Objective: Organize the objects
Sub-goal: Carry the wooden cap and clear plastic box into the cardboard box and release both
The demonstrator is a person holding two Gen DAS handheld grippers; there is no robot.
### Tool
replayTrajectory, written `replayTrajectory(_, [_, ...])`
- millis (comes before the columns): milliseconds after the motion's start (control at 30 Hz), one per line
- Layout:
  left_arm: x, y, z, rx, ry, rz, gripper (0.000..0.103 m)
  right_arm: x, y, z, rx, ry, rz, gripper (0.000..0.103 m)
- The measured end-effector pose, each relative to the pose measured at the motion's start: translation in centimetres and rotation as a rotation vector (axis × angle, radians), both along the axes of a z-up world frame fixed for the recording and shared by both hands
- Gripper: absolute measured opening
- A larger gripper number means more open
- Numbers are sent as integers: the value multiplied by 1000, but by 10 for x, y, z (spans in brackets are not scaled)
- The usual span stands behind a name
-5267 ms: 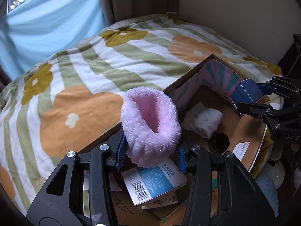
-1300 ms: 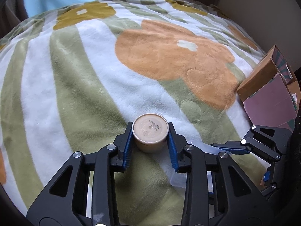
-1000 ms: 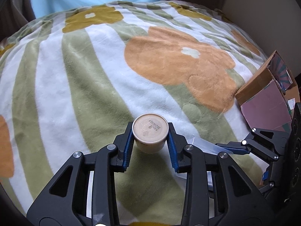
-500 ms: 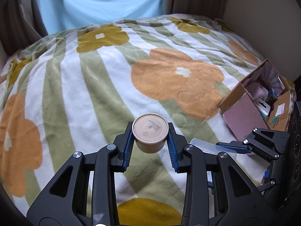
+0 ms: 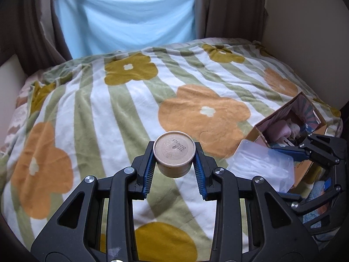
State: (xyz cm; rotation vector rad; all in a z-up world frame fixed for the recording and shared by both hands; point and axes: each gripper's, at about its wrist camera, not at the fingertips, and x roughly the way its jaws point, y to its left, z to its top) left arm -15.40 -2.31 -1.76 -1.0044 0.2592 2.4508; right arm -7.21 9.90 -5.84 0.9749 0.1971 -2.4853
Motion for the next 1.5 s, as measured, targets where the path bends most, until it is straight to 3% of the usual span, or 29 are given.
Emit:
replayTrajectory(267, [15,64,25,7,41,-18,30,6,84,49,11,69,-108,52])
replayTrajectory(500, [32,158,19,-7,39,-107,30,11,171,61,59,81,-220,52])
replayTrajectory(633, [40,210,-2,-7,4,-148,30,11,216,52,81,58,-269,52])
replayTrajectory(867, [55,271,-56,-25,-84,-162,30,4,272,7,97,-38,-318,52])
replayTrajectory(1100, [59,292,-79,-46,-113,-157,30,1,299,-23,73,-103,-327,52])
replayTrajectory(1500, [64,297,-81,-120,-69,-137,31,-9,305,-41,46,-129,-355,52])
